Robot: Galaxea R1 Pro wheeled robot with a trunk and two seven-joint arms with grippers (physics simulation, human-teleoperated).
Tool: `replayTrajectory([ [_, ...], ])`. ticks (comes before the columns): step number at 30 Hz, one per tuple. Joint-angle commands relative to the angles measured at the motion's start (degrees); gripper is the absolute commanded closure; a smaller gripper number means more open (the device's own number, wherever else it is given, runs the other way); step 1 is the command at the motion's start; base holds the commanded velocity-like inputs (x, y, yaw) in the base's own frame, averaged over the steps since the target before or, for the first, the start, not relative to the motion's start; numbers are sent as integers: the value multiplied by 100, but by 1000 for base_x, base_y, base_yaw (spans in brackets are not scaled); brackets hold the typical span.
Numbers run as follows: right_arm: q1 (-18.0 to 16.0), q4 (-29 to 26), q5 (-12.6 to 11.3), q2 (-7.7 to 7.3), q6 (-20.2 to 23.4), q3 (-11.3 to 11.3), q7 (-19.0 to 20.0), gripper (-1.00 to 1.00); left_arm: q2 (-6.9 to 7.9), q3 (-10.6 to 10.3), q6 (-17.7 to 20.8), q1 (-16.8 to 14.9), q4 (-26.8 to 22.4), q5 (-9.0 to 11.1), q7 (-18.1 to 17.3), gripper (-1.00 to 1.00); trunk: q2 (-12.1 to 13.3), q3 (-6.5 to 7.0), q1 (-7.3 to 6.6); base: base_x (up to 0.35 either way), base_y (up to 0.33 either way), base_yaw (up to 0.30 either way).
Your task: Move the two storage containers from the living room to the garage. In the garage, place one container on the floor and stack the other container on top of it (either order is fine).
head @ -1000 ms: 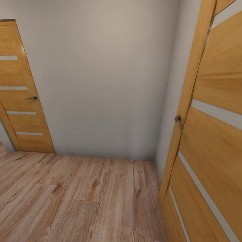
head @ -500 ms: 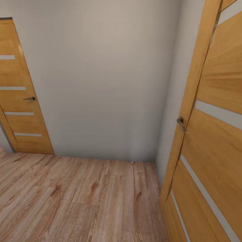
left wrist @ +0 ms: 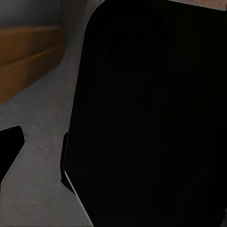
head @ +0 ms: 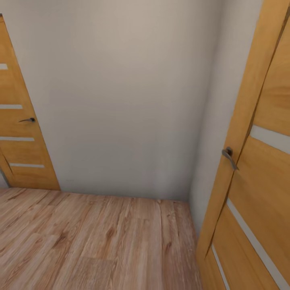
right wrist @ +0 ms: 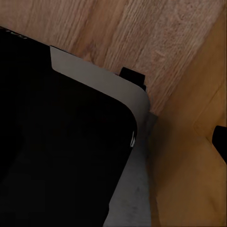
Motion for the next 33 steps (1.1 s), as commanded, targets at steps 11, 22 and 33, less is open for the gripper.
replayTrajectory([
  [11, -6, 19, -60, -9, -32, 46, 39, -100, 8, 6, -2, 1, -4, 41, 8, -100, -2, -5, 3, 321, 0, 0],
  [22, -6, 13, -44, -13, -41, 48, 32, -100, 9, 6, 6, 1, -4, 41, 7, -100, -2, -5, 3, 321, 0, 0],
  [33, -6, 14, -42, -19, -41, 53, 32, -100, 9, 6, 6, 1, -6, 41, 4, -100, -2, -5, 3, 321, 0, 0],
])
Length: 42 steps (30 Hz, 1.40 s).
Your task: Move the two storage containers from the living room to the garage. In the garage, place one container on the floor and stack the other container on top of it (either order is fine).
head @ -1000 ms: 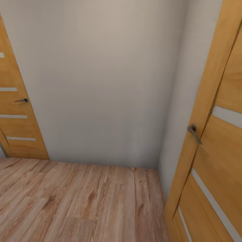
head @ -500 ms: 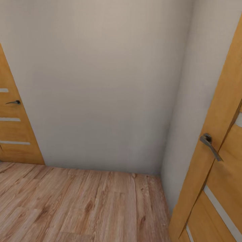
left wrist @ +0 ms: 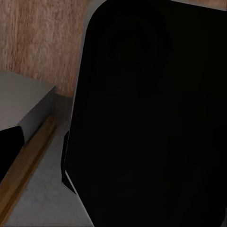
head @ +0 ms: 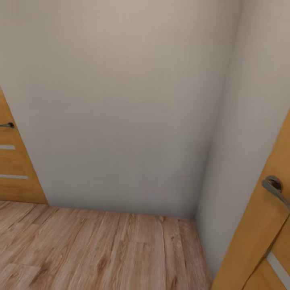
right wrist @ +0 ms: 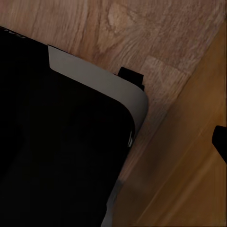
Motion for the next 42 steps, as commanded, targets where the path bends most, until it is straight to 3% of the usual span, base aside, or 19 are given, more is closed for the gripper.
replayTrajectory([
  [1, -6, 18, -60, 0, -32, 50, 32, -100, 0, 0, -1, 1, -5, 34, 3, -100, -2, -5, 3, 321, 0, 0],
  [19, -6, 14, -51, 13, -34, 87, -9, -100, 0, -4, -1, 1, -3, 34, 6, -100, -2, -5, 3, 321, 0, 10],
  [42, -6, 13, -51, 21, -40, 94, -13, -100, 0, 0, -10, 1, -8, 34, 7, -100, -2, -5, 3, 315, 0, 262],
])
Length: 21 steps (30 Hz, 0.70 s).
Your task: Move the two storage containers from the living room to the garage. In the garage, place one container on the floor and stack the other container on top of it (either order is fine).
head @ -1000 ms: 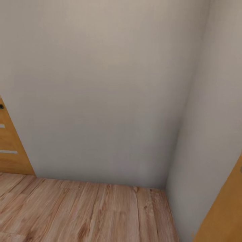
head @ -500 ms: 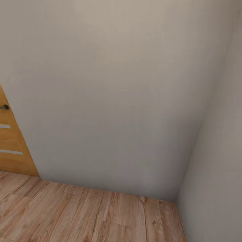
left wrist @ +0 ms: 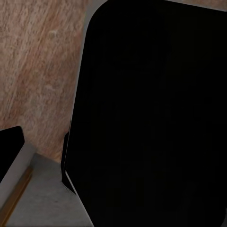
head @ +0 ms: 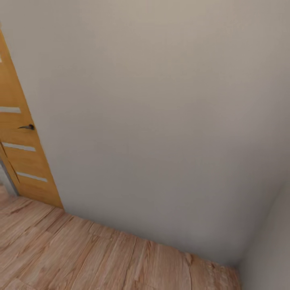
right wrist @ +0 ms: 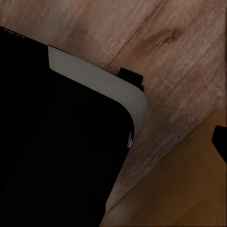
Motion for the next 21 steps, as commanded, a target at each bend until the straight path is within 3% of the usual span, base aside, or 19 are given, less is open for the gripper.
replayTrajectory([
  [1, -6, 18, -60, 2, -31, 49, 33, -100, 0, 0, -2, 1, -8, 34, 4, -100, -2, -5, 3, 243, 0, 276],
  [11, -6, 18, -66, 10, -29, 50, 30, -100, 0, 0, -2, 1, -8, 35, 7, -100, -2, -5, 3, 178, 0, 275],
  [21, -6, 18, -110, 33, -27, 44, 7, -100, 6, 9, -15, 1, -10, 42, 8, -100, -2, -5, 3, 19, 0, 276],
])
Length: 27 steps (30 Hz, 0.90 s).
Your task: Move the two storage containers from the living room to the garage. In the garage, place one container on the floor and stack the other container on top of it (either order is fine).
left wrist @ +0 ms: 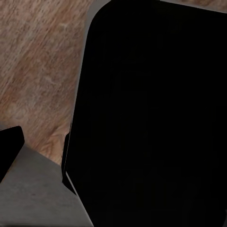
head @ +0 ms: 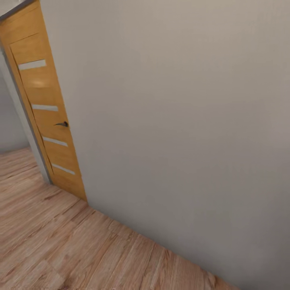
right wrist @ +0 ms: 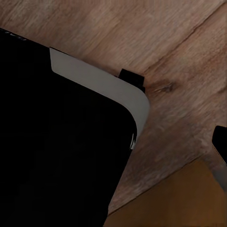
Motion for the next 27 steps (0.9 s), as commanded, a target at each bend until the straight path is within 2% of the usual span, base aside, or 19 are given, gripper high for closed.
replayTrajectory([
  [1, -6, 18, -64, 6, -31, 46, 31, -100, -1, 1, -3, 1, -6, 34, 4, -100, -3, -5, 0, 0, 0, 277],
  [11, -6, 17, -72, 0, -28, -10, -150, -100, -5, 1, 2, 1, -6, 35, 4, -100, -3, -5, 0, 19, 0, 280],
  [27, -6, 20, -72, -19, -36, -16, -178, -100, -7, -1, 2, 1, -7, 35, 4, -100, -3, -5, 0, 122, 0, 281],
])
